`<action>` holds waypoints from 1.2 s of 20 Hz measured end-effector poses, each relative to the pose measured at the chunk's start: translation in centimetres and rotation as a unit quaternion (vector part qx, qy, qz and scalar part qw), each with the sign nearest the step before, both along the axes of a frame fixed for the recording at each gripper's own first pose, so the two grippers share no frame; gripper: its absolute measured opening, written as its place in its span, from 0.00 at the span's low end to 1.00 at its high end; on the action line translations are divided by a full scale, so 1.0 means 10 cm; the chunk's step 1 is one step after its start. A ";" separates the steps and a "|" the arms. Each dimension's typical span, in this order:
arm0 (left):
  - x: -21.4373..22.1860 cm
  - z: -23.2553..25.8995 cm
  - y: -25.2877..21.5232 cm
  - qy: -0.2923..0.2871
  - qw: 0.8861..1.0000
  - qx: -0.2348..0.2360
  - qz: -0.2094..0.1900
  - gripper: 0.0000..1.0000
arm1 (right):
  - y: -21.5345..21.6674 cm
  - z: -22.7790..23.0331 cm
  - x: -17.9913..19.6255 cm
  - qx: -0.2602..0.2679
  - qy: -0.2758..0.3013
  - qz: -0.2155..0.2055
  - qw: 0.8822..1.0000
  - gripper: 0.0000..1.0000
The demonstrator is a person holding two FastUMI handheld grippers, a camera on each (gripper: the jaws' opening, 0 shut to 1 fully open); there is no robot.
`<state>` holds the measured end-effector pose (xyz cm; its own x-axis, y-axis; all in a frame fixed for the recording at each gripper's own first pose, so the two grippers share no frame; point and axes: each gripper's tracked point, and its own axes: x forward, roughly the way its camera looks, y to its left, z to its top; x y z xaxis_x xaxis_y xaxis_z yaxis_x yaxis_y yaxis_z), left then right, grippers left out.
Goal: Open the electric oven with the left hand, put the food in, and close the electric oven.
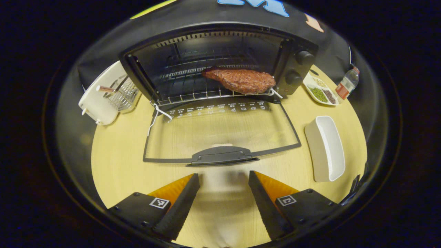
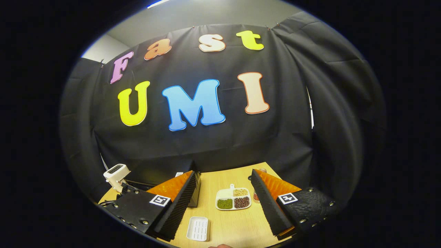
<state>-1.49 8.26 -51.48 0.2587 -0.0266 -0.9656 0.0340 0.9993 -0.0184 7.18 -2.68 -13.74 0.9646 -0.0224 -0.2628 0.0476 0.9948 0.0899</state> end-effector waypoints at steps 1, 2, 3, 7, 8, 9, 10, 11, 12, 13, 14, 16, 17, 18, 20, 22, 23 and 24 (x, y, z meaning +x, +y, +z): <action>-0.01 -0.04 0.02 0.009 1.000 0.002 0.006 1.00 | -0.01 0.00 -0.01 0.000 0.000 -0.002 1.000 0.98; -0.01 -0.07 0.05 0.014 1.000 0.005 0.011 1.00 | -0.02 0.00 -0.01 -0.001 0.000 -0.004 1.000 0.98; 0.00 -0.11 0.06 0.018 1.000 0.004 0.014 1.00 | -0.03 -0.01 -0.02 -0.004 0.000 -0.007 1.000 0.98; 0.09 -0.14 0.04 0.016 1.000 -0.007 0.023 0.98 | -0.05 -0.07 -0.04 -0.014 0.006 -0.009 1.000 0.98; 0.07 -0.17 0.03 0.023 0.999 -0.010 0.025 0.97 | -0.04 -0.09 -0.04 -0.012 0.010 -0.008 1.000 0.98; 0.07 -0.20 0.04 0.026 0.999 -0.011 0.027 0.97 | -0.03 -0.09 -0.05 -0.010 0.011 -0.008 1.000 0.98; 0.08 -0.22 0.06 0.028 0.999 -0.009 0.026 0.97 | -0.03 -0.09 -0.05 -0.010 0.012 -0.009 1.000 0.98; 0.09 -0.24 0.08 0.028 0.999 -0.005 0.021 0.98 | -0.02 -0.09 -0.05 -0.010 0.011 -0.009 1.000 0.98; 0.09 -0.25 0.10 0.030 0.999 -0.003 0.018 0.98 | -0.02 -0.09 -0.05 -0.009 0.011 -0.010 1.000 0.98; 0.10 -0.27 0.09 0.031 0.999 -0.004 0.021 0.98 | -0.03 -0.11 -0.06 -0.009 0.013 -0.010 1.000 0.98; 0.10 -0.27 0.10 0.031 0.999 -0.006 0.022 0.98 | -0.04 -0.12 -0.06 -0.010 0.015 -0.011 1.000 0.98; 0.10 -0.27 0.10 0.031 0.999 -0.010 0.023 0.97 | -0.04 -0.13 -0.07 -0.011 0.016 -0.012 1.000 0.98; 0.09 -0.25 0.10 0.029 0.999 -0.009 0.024 0.97 | -0.04 -0.13 -0.07 -0.011 0.017 -0.012 1.000 0.98; 0.10 -0.23 0.10 0.023 0.999 -0.008 0.022 0.98 | -0.04 -0.13 -0.07 -0.013 0.017 -0.012 1.000 0.98; 0.10 -0.17 0.10 0.012 1.000 -0.010 0.020 0.98 | -0.03 -0.12 -0.07 -0.012 0.017 -0.011 1.000 0.98; 0.10 -0.08 0.10 0.001 1.000 -0.012 0.019 0.97 | -0.01 -0.13 -0.07 -0.012 0.017 -0.010 1.000 0.98; 0.10 -0.04 0.11 -0.004 1.000 -0.011 0.018 1.00 | 0.00 -0.14 -0.07 -0.011 0.017 -0.009 1.000 0.98; 0.10 0.00 0.11 -0.010 1.000 -0.011 0.015 0.97 | 0.02 -0.14 -0.07 -0.010 0.018 -0.007 1.000 0.98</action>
